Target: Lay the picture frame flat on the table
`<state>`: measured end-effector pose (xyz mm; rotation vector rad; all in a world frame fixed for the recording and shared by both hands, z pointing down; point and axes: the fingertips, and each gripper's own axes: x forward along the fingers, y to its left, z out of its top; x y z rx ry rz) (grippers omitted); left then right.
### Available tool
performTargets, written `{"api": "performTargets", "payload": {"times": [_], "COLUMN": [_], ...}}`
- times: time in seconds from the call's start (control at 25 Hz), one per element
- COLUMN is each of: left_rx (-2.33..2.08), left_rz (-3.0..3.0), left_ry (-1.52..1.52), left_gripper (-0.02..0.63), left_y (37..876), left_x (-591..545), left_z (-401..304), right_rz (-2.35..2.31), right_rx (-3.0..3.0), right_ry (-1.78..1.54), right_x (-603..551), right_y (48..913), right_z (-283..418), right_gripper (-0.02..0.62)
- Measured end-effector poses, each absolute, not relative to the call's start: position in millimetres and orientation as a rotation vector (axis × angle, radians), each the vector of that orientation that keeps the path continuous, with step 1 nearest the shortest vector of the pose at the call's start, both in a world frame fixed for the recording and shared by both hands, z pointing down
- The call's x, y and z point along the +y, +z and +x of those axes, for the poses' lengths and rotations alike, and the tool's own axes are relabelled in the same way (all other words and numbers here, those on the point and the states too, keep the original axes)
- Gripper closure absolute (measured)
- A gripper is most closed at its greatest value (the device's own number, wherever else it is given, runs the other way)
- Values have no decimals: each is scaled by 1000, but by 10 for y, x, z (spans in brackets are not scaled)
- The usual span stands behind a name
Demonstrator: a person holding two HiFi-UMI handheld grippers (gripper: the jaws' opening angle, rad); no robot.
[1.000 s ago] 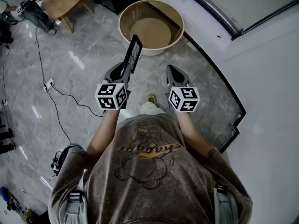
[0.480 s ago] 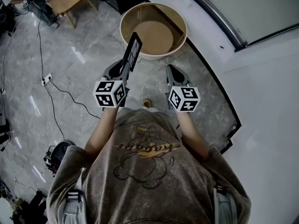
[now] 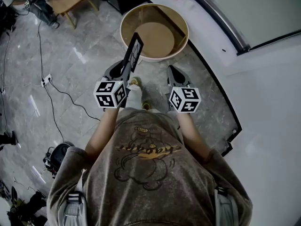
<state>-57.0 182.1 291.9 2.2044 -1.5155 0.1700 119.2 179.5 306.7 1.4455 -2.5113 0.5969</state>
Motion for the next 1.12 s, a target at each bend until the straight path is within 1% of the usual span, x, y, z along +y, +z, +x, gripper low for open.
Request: {"api": "performTargets", "payload": {"times": [0.64,1.12], "left_rx": [-1475,-1402], "left_rz": [2198,2194], "left_ry": [165,192], "left_gripper": [523,523], "left_y": [3071,3154], "left_x": [833,-201], "left_z": [-659,-747], "right_rz": [1472,1503], "right_rx": [-2478,-2433], "right_ry": [622,661], "right_x": [866,-91], "right_y": [3225,3273], "right_z": [1119,987], "right_gripper": [577,577]}}
